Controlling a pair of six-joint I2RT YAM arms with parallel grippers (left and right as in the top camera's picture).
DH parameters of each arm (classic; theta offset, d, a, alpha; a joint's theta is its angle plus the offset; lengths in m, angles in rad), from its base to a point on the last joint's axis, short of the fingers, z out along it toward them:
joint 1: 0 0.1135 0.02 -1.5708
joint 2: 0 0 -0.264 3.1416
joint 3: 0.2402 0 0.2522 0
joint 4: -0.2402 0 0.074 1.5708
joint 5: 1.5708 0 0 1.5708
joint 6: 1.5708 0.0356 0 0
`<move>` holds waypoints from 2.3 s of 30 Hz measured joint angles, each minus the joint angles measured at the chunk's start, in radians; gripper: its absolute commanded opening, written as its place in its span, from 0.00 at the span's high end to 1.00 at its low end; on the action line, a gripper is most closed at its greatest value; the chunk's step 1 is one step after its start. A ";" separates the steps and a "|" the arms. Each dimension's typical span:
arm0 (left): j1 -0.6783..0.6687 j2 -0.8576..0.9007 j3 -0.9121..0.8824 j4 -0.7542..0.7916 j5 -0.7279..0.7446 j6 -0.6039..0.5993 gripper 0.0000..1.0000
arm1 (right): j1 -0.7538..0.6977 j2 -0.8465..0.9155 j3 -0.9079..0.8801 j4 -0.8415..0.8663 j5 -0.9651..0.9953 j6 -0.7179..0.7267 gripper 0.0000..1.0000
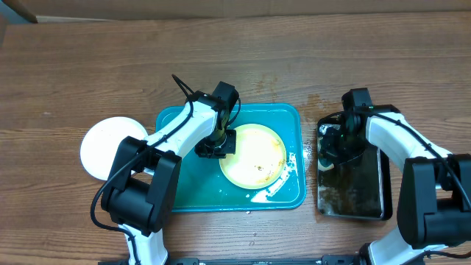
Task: Clean dirty plates on tray and stack at the side
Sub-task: 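Bring the wet sponge back to the yellow plate, then scrub the yellow plate again with the sponge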
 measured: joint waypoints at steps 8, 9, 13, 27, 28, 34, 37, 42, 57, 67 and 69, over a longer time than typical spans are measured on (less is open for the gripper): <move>0.000 0.000 0.000 -0.003 -0.001 0.000 0.95 | 0.000 0.001 0.104 -0.094 0.012 -0.033 0.96; 0.000 0.000 0.000 -0.003 -0.001 0.000 0.96 | 0.000 -0.005 0.113 -0.101 0.012 -0.035 0.96; 0.000 0.000 0.000 -0.003 -0.002 -0.001 0.96 | 0.000 -0.056 0.122 -0.141 0.018 -0.035 0.96; 0.001 0.000 0.000 -0.002 0.010 0.000 0.96 | 0.011 -0.079 0.122 -0.221 0.072 -0.035 0.96; 0.003 0.000 0.000 -0.001 0.014 -0.001 0.96 | 0.012 -0.079 0.122 -0.225 0.072 -0.032 0.96; 0.007 0.000 0.000 0.000 0.042 -0.002 0.96 | 0.037 -0.080 0.124 -0.230 0.064 -0.031 0.96; 0.007 0.000 0.000 0.001 0.063 -0.006 0.96 | 0.070 -0.089 0.139 -0.228 0.012 -0.052 0.96; 0.007 0.000 -0.002 0.002 0.092 -0.015 0.96 | 0.193 -0.118 0.192 -0.159 -0.121 -0.098 0.96; 0.007 0.000 -0.004 0.005 0.105 -0.016 0.96 | 0.502 -0.071 0.098 0.147 -0.187 0.083 0.96; 0.007 0.000 -0.004 0.005 0.105 -0.016 0.96 | 0.546 0.063 0.072 0.192 -0.127 0.139 0.96; 0.006 0.000 -0.004 0.006 0.105 -0.016 0.96 | 0.545 0.071 0.072 0.180 -0.088 0.151 0.96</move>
